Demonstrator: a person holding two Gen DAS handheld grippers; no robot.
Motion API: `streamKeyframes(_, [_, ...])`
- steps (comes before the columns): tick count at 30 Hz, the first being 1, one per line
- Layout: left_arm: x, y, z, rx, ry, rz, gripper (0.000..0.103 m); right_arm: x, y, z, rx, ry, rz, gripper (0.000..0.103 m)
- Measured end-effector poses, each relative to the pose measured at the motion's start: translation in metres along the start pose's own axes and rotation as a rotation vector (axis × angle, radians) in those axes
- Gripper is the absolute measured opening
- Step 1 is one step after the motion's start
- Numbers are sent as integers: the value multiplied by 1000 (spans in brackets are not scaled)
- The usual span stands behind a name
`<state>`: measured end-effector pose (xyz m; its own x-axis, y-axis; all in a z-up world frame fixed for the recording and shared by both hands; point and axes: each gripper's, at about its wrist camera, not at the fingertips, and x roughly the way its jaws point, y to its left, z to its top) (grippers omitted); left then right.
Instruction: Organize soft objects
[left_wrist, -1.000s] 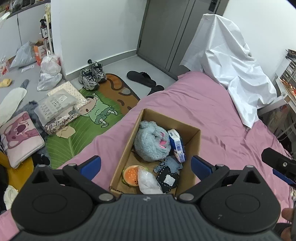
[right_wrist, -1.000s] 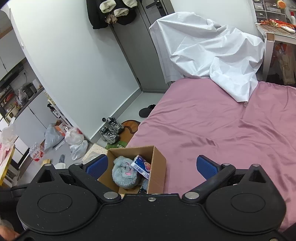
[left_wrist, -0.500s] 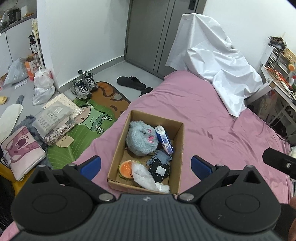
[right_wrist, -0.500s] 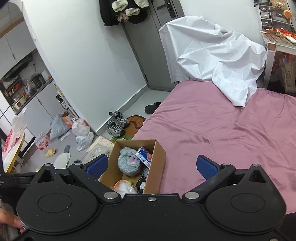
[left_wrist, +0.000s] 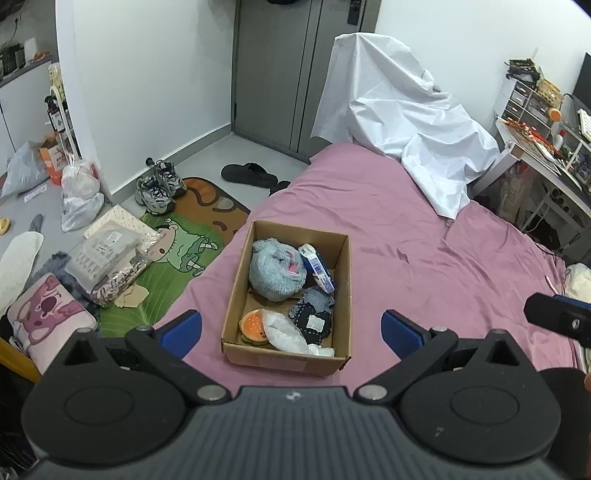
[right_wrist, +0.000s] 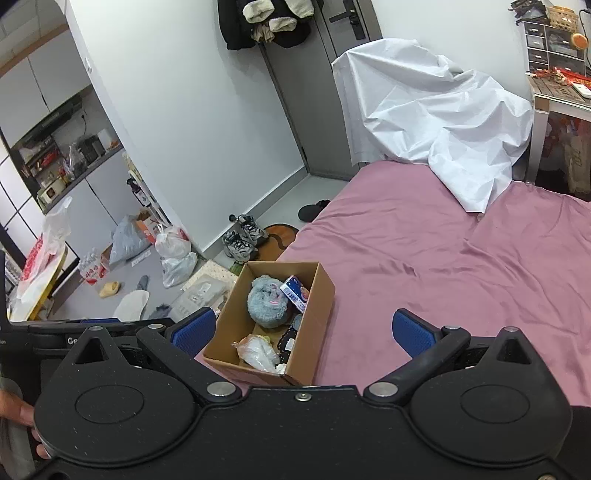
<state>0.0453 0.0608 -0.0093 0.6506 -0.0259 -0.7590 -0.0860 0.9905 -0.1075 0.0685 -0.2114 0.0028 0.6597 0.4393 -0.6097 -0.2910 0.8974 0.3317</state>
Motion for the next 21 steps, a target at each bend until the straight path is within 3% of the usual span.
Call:
streamKeyframes(11, [-32, -12, -11, 68, -35, -21, 103, -27, 5, -10, -25, -6, 20, 103])
streamKeyframes(21, [-42, -14, -26, 70, -30, -5, 103, -36, 5, -21, -36, 29, 37, 103])
